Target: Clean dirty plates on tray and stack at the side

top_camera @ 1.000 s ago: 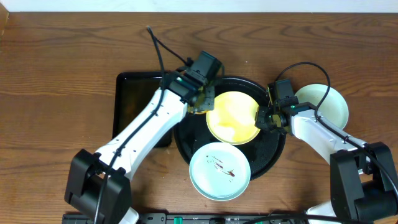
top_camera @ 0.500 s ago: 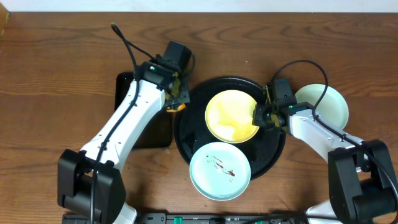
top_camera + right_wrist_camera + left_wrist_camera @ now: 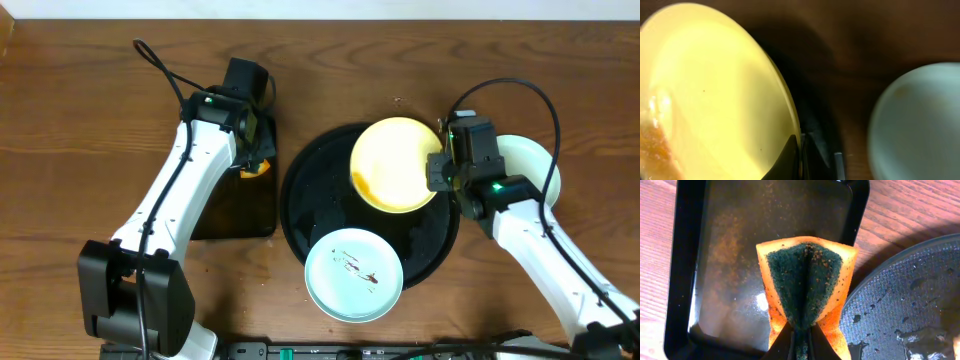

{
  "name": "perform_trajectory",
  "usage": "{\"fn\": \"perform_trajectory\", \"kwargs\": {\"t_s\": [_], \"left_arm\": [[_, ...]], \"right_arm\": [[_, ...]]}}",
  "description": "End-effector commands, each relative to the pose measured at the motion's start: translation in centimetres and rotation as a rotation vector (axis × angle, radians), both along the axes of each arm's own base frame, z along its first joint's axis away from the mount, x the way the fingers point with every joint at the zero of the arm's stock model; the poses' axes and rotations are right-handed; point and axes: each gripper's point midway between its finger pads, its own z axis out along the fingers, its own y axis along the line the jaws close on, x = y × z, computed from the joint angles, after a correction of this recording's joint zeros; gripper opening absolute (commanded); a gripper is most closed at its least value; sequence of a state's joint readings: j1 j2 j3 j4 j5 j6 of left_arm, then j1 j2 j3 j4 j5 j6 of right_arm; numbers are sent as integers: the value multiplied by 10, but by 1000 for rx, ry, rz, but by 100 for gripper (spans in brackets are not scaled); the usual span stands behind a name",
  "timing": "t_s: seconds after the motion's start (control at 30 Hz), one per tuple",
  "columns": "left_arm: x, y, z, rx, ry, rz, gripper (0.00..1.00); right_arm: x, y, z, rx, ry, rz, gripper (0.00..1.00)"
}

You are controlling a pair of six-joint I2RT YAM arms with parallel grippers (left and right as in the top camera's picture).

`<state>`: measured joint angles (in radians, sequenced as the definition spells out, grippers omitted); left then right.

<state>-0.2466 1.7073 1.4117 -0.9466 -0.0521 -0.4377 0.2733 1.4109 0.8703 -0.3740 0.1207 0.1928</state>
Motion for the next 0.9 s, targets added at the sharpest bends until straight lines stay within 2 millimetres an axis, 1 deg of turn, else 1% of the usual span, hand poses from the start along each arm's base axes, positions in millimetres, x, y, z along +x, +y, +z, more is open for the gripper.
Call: {"fn": "perform_trajectory", "kwargs": {"t_s": [0.0,0.1,0.2,0.33,0.43,0.5,0.57,0.63,0.73,0.87], "left_arm": [[-2,4,8,7,-20,8,8],[-2,4,8,7,-20,8,7],[-2,4,8,7,-20,8,8],[-2,4,8,7,-20,9,8],[-2,4,8,7,-20,9,7],[-1,4,8,7,-21,9,7],[-2,4,8,7,-20,9,7],[-2,4,8,7,-20,9,7],[-2,4,8,7,-20,9,7],[-2,4,8,7,-20,9,7]], "right_arm": [[8,-24,32,-193,-104,2,1],[7,-31,46,-290,-148,-11,1],[6,-25,60,-372,-193,13,1],[2,0,70,-496,-238,125,1],[-4,14,81,-595,-284,147,1],[-8,29,89,-653,-322,183,1],[-13,38,97,-702,-353,193,1],[-17,42,106,-761,-381,176,1],[-19,41,117,-790,-422,122,1],[-18,40,122,-786,-441,98,1]]}}
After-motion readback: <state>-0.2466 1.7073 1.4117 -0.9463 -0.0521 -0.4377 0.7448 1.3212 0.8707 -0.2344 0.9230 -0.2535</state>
